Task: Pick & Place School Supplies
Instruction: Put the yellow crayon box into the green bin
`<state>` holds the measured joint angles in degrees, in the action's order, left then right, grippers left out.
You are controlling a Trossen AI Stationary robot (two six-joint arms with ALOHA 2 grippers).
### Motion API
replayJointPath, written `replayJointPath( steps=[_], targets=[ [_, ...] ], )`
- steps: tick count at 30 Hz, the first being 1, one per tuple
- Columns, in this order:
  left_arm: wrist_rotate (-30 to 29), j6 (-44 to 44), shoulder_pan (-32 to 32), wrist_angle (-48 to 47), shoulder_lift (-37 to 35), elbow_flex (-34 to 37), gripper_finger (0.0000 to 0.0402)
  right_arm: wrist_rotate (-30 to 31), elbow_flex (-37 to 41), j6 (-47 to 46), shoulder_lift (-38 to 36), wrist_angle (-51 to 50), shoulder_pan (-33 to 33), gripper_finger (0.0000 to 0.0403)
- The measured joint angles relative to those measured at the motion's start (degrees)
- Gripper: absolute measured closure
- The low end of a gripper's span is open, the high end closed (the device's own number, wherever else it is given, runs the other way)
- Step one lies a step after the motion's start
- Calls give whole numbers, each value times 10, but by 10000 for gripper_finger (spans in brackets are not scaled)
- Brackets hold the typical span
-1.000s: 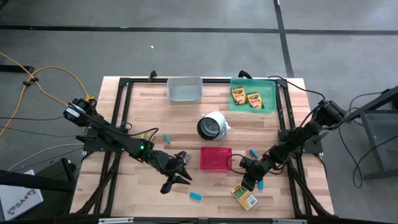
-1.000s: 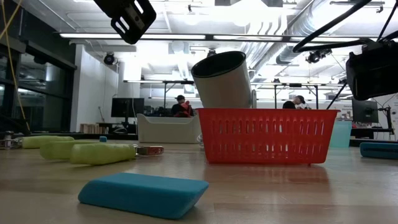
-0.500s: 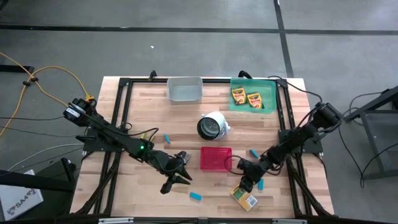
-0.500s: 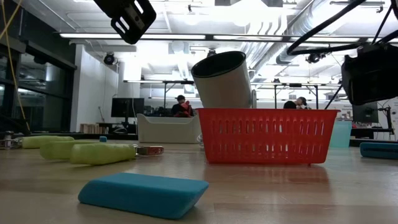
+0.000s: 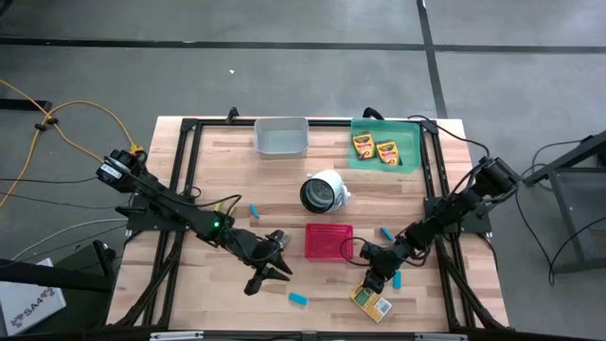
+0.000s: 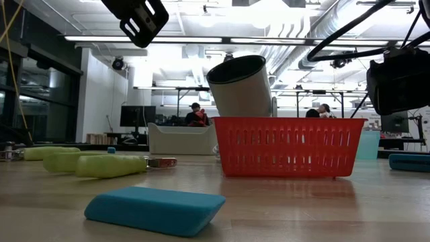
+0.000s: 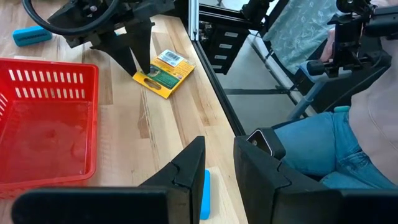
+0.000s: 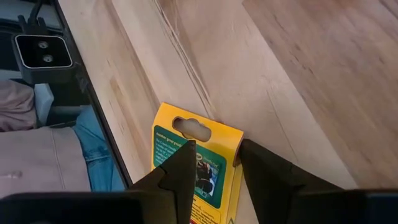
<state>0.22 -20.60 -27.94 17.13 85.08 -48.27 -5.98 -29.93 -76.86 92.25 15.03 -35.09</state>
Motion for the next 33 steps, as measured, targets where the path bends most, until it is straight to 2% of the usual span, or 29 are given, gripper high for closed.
replayJointPath(
  steps=[7, 18, 33],
  targets=[
    [0, 0, 0, 0, 0, 0, 320, 1, 0, -12, 0, -2, 0, 284],
    [0, 0, 0, 0, 0, 0, 320, 0, 1, -11, 0, -8, 0, 364],
    [0, 0, 0, 0, 0, 0, 320, 10, 1, 6, 1, 6, 0, 399]
  ],
)
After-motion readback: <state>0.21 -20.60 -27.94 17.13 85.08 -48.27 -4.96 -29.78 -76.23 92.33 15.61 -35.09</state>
